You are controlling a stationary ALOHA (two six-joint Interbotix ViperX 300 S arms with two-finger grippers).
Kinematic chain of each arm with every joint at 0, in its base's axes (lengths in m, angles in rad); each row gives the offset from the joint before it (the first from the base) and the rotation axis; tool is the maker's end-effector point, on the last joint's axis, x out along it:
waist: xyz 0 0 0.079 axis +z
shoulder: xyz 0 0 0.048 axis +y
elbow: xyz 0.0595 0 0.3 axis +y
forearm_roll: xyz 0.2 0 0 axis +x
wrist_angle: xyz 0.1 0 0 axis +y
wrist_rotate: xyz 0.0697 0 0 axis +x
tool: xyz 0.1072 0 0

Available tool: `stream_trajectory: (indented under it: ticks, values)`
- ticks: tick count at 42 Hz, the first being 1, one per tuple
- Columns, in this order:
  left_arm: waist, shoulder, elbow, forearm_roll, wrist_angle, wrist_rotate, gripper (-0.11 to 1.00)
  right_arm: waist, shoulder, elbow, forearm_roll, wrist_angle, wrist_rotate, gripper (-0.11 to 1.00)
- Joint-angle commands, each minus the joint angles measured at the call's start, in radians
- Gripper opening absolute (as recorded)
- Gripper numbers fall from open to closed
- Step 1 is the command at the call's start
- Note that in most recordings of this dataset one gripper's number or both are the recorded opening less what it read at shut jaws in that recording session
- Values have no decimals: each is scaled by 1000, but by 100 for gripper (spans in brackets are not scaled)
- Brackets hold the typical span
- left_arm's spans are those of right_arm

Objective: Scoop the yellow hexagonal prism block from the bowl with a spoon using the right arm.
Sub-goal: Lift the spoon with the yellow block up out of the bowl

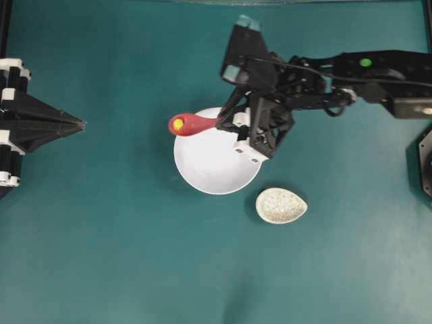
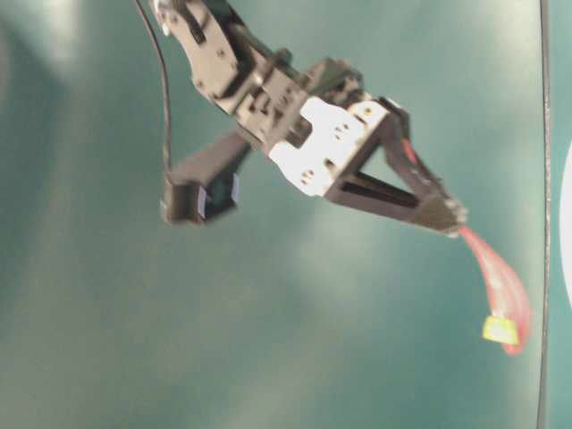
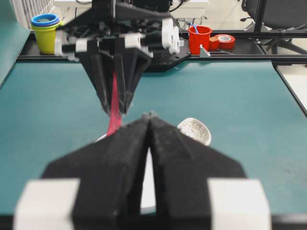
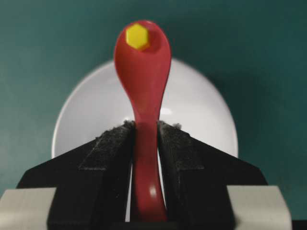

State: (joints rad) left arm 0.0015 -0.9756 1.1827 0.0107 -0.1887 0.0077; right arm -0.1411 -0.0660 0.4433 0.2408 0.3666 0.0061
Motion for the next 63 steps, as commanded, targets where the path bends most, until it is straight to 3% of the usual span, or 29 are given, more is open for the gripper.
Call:
stream_trajectory:
  ticks: [1,9,14,30,63]
  values:
    - [2,8,-25,3,-5,0,0,15,-74,40,3,-94,-5,23]
    - [2,8,-23,3,-5,0,0,66,-209,207,9,-359,0,23]
    - [3,8,-25,3,-5,0,0,80,-249,270,29,-443,3,23]
    - [2,5,-25,3,-5,-5,0,83,-250,279,46,-396,3,23]
    - [3,5,-25,3,-5,-5,0,81,-393,252,44,-275,-5,23]
